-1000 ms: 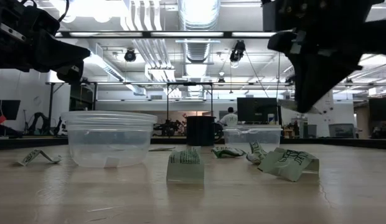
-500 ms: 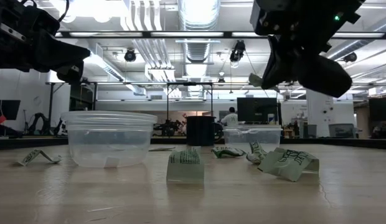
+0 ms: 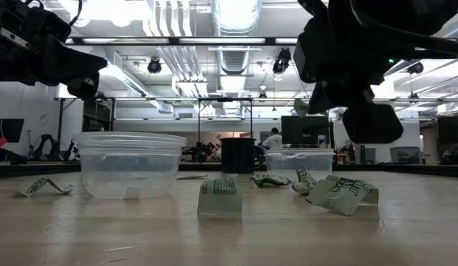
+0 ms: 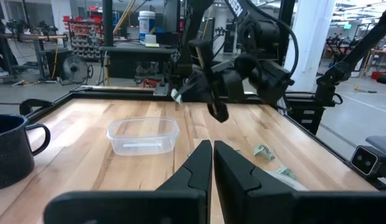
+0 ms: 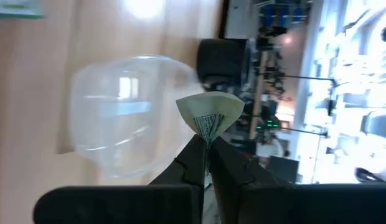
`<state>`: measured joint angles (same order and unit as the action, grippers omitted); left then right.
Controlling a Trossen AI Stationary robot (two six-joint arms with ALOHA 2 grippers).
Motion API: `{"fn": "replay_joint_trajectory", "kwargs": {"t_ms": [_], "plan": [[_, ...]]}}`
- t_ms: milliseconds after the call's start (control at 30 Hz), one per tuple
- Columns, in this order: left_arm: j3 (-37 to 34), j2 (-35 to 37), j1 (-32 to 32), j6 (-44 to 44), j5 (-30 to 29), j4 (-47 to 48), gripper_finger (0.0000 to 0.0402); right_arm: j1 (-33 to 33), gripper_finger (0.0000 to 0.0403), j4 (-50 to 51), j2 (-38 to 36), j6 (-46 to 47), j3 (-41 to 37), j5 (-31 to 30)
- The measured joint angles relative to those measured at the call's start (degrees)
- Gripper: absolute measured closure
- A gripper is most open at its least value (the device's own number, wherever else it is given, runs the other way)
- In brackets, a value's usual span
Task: Pick and place items into bin
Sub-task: Put the white stevia packet into the right transparent bin
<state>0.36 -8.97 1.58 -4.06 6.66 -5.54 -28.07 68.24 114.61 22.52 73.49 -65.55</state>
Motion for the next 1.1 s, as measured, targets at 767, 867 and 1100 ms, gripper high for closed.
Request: {"fn": "replay_joint_trajectory", "kwargs": {"t_ms": [767,867,1100], "plan": [[0.00,0.00,0.00,0.01,-0.02,-0.02,0.0402,4.58,0.0395,-10.53,-10.82,-37.23,-4.85,2.60],[0.00,0.06,0.01,0.00,0.00,0.02,0.0402,4.50,0.0395,-19.83,-14.54,-46.27,-7.89,3.16],[0.00,0.02,0.00,-0.01,0.00,0.09,0.0402,8.38,0.0395,-31.35,-21.45,-57.11,-13.82,8.87]]}}
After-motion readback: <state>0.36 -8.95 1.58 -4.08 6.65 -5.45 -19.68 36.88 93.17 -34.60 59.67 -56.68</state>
